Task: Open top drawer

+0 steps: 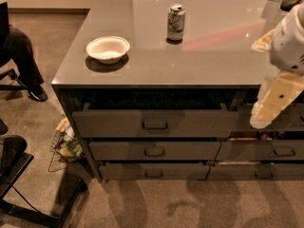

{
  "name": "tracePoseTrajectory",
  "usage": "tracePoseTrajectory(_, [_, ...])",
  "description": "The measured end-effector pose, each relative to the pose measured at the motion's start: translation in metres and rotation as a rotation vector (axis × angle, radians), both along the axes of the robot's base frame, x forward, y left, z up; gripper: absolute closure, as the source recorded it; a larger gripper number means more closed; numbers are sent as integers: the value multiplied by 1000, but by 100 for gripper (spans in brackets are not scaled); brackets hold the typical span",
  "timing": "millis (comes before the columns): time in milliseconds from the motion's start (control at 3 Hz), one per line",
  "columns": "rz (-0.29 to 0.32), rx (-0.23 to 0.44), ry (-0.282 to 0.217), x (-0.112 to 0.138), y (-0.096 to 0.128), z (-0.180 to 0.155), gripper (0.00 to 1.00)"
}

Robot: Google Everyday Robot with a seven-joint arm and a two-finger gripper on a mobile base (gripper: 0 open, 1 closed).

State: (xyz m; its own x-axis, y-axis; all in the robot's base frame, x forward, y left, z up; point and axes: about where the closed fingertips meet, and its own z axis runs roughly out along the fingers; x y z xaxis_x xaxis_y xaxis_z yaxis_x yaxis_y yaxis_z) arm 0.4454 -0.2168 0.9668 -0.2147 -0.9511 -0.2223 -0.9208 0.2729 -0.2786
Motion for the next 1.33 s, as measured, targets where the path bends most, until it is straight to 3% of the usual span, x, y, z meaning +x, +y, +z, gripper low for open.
tracePoseTrajectory(667, [79,-64,-84,15,-24,-131,0])
tracePoseTrajectory(1000, [104,-70,-174,51,-24,-167,0])
tracePoseTrajectory(1333, [87,-55,-314,98,-19,-170,0])
